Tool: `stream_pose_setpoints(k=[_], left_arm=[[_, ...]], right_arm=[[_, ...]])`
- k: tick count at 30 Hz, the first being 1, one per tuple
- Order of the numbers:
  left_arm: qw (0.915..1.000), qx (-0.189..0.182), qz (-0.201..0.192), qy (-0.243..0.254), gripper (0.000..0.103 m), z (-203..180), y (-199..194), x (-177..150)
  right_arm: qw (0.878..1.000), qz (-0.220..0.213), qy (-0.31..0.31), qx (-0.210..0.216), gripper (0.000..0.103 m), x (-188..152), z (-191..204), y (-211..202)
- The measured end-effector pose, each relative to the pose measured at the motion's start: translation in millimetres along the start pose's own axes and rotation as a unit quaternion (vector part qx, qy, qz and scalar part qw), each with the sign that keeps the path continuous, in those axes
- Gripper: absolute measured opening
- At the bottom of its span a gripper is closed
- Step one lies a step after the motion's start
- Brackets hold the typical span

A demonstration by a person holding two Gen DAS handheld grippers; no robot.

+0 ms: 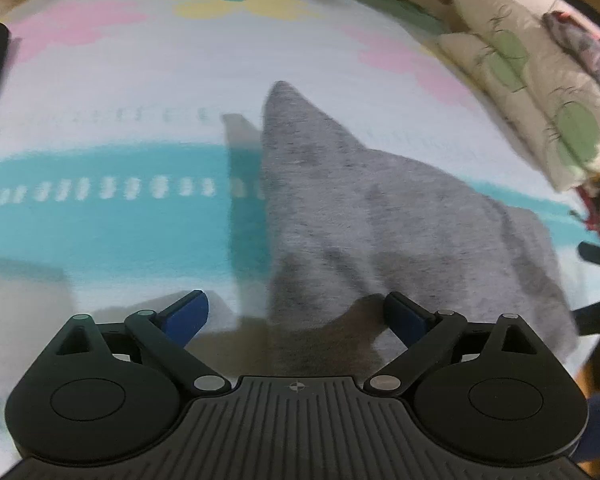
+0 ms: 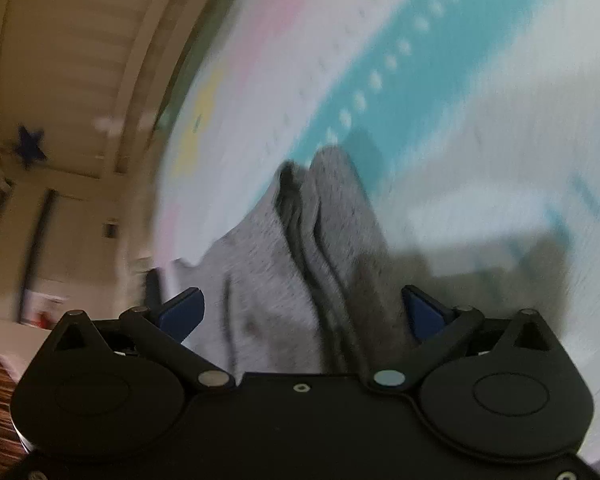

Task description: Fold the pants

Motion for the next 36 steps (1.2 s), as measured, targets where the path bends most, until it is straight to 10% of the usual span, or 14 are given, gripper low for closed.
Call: stream_pose_setpoints(k=[8, 18, 29, 34, 36], left_arm=[[0.9979, -0.035, 0.021, 0.050, 0.097, -19.8, 20.5, -2.5], [0.9957, -0.093, -0.004, -0.005, 0.102, -9.0, 27.6, 6.9], [0.9972, -0.074, -0.007, 0.012, 0.101, -22.9, 38.6, 9.4], [0.9993, -0.027, -0.028, 0.000, 0.059, -20.4, 29.1, 6.5], [0.9990, -0.024, -0.038, -0.006, 0.037, -21.1, 24.4, 5.8]], right_arm=[[0.997, 0.038, -0.063, 0.012, 0.103, 1.1, 10.4, 10.9], [0.993, 0.045, -0.101, 0.036, 0.103, -2.1, 30.6, 28.2], [0.988, 0.050, -0.145, 0.027, 0.103, -7.1, 51.4, 40.7], [0.984, 0.031, -0.172, 0.023, 0.102, -15.3, 52.0, 36.4], [0.983, 0.021, -0.182, 0.010, 0.067, -19.3, 54.9, 33.3]])
Point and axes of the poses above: each gripper's, at about its wrist camera, not at the fingertips, and y roughly the way its jaws point, z to its left, x to its top, the point moved 3 cm from there along y, roughly the way its jaws point, and after that the axes turned 12 degrees about -x, right-handed, at the moved point
